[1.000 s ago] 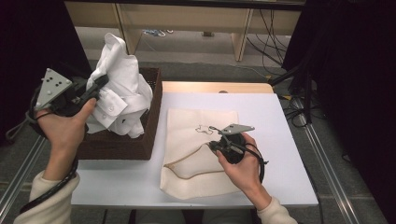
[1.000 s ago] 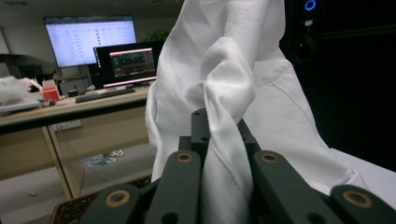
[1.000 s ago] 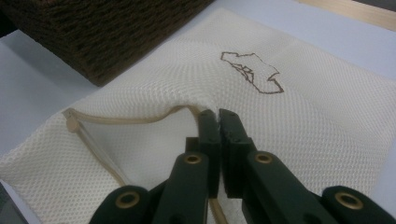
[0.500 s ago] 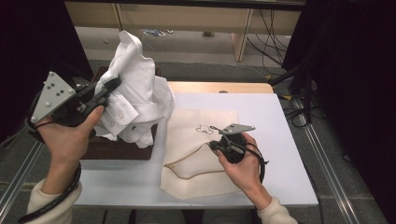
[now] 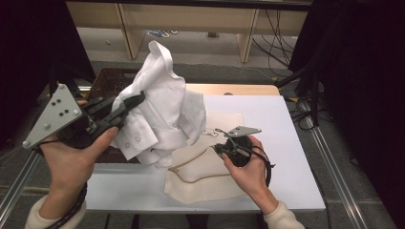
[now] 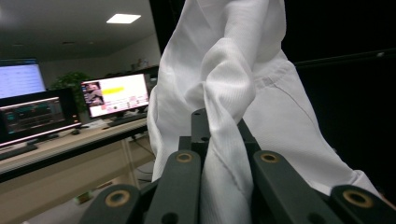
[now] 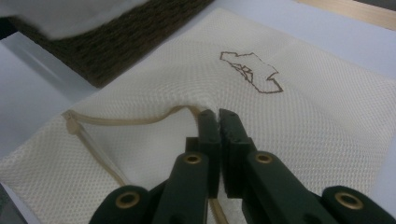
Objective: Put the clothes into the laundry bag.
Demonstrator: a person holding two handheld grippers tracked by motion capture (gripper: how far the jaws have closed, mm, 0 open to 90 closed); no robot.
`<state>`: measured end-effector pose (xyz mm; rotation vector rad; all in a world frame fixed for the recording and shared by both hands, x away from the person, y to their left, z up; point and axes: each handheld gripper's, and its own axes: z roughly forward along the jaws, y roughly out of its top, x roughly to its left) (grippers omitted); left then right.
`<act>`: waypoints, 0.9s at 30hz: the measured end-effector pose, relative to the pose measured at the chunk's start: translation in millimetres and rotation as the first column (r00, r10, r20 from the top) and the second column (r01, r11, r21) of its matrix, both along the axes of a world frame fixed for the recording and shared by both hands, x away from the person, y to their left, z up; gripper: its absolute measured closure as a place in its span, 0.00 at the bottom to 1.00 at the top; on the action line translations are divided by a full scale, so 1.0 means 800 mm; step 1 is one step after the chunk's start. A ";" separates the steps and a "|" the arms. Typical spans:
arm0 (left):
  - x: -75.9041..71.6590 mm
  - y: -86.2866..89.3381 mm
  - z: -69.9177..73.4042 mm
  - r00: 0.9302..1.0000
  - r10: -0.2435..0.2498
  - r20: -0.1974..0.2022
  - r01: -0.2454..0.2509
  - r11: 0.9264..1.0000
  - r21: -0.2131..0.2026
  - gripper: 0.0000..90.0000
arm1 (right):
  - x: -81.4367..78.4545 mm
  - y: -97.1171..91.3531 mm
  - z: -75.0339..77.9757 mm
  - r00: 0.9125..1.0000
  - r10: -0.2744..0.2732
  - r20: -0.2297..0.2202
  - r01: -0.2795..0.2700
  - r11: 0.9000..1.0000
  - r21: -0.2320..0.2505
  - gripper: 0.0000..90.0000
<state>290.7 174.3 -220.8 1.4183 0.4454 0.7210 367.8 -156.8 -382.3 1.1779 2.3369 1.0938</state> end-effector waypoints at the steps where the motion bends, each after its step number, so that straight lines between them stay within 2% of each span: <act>1: -0.002 -0.001 0.000 1.000 -0.019 -0.004 0.019 1.000 0.004 0.94 | -0.001 0.001 0.001 1.000 -0.011 -0.014 0.011 1.000 0.005 0.99; 2: -0.004 -0.003 0.000 0.999 -0.037 -0.015 0.037 0.999 0.004 0.93 | -0.001 0.001 0.001 1.000 -0.012 -0.019 0.012 1.000 0.013 0.99; 4: -0.006 -0.008 -0.005 0.998 -0.056 -0.040 0.056 0.998 0.002 0.93 | 0.001 -0.001 0.000 1.000 0.005 0.006 -0.005 1.000 0.002 0.99; 6: -0.005 -0.013 -0.014 0.994 -0.074 -0.076 0.076 0.997 0.027 0.93 | 0.000 0.000 -0.001 1.000 -0.010 0.015 0.010 1.000 0.005 0.99; 7: -0.004 -0.017 -0.023 0.991 -0.081 -0.103 0.085 0.995 0.041 0.93 | 0.002 -0.003 0.001 1.000 0.016 0.003 -0.016 1.000 -0.006 0.99; 8: -0.002 -0.020 -0.029 0.989 -0.085 -0.119 0.091 0.995 0.051 0.93 | 0.002 -0.003 0.002 1.000 0.011 0.014 -0.011 1.000 -0.009 0.99; 10: 0.002 -0.025 -0.047 0.980 -0.097 -0.176 0.112 0.991 0.077 0.93 | 0.002 -0.004 0.001 1.000 0.012 0.020 -0.012 1.000 -0.011 0.99; 11: 0.004 -0.027 -0.057 0.975 -0.093 -0.200 0.114 0.989 0.096 0.93 | -0.001 -0.002 0.002 1.000 -0.014 -0.017 0.014 1.000 0.008 0.99; 13: 0.007 -0.033 -0.078 0.956 -0.124 -0.266 0.157 0.982 0.107 0.93 | 0.001 -0.004 0.001 1.000 0.001 0.009 -0.001 1.000 -0.003 0.99; 14: 0.008 -0.035 -0.088 0.946 -0.136 -0.294 0.175 0.978 0.110 0.93 | 0.000 -0.003 0.002 1.000 -0.013 0.005 0.013 1.000 0.000 0.99; 16: 0.009 -0.041 -0.106 0.921 -0.161 -0.355 0.221 0.966 0.133 0.93 | 0.002 -0.004 0.001 1.000 -0.002 0.003 0.002 1.000 -0.004 0.99; 17: 0.009 -0.047 -0.120 0.904 -0.168 -0.393 0.241 0.960 0.144 0.93 | 0.000 -0.003 0.002 1.000 -0.015 -0.018 0.015 1.000 0.009 0.99; 18: 0.009 -0.051 -0.128 0.891 -0.172 -0.421 0.262 0.950 0.167 0.93 | 0.001 -0.004 0.001 1.000 -0.007 -0.010 0.007 1.000 0.004 0.99; 19: 0.009 -0.055 -0.135 0.879 -0.171 -0.445 0.274 0.946 0.176 0.93 | 0.001 -0.002 0.001 1.000 -0.014 -0.010 0.014 1.000 0.010 0.99; 20: 0.009 -0.058 -0.141 0.875 -0.168 -0.455 0.280 0.941 0.191 0.93 | 0.000 -0.002 0.001 1.000 -0.021 -0.012 0.021 1.000 0.014 0.99; 21: 0.011 -0.061 -0.146 0.874 -0.163 -0.458 0.287 0.933 0.216 0.93 | 0.000 -0.001 0.002 1.000 -0.024 -0.016 0.024 1.000 0.015 0.99; 22: 0.011 -0.067 -0.154 0.870 -0.142 -0.473 0.282 0.929 0.239 0.93 | -0.001 -0.001 0.002 1.000 -0.023 -0.017 0.023 1.000 0.014 0.99; 23: 0.012 -0.073 -0.161 0.869 -0.127 -0.479 0.282 0.921 0.268 0.93 | 0.000 -0.002 0.002 1.000 -0.008 -0.007 0.008 1.000 0.006 0.99; 24: 0.014 -0.080 -0.170 0.866 -0.111 -0.488 0.286 0.910 0.301 0.93 | 0.000 -0.001 0.002 1.000 -0.005 -0.006 0.005 1.000 0.003 0.99; 25: 0.015 -0.087 -0.179 0.858 -0.100 -0.505 0.291 0.903 0.315 0.93 | 0.001 -0.001 0.000 1.000 0.000 0.010 0.000 1.000 0.006 0.99; 26: 0.015 -0.087 -0.179 0.858 -0.100 -0.505 0.291 0.903 0.315 0.93 | 0.001 -0.001 0.000 1.000 0.000 0.010 0.000 1.000 0.006 0.99; 27: 0.018 -0.103 -0.199 0.840 -0.094 -0.535 0.322 0.879 0.351 0.93 | 0.001 -0.001 0.001 1.000 0.009 0.010 -0.009 1.000 0.002 0.99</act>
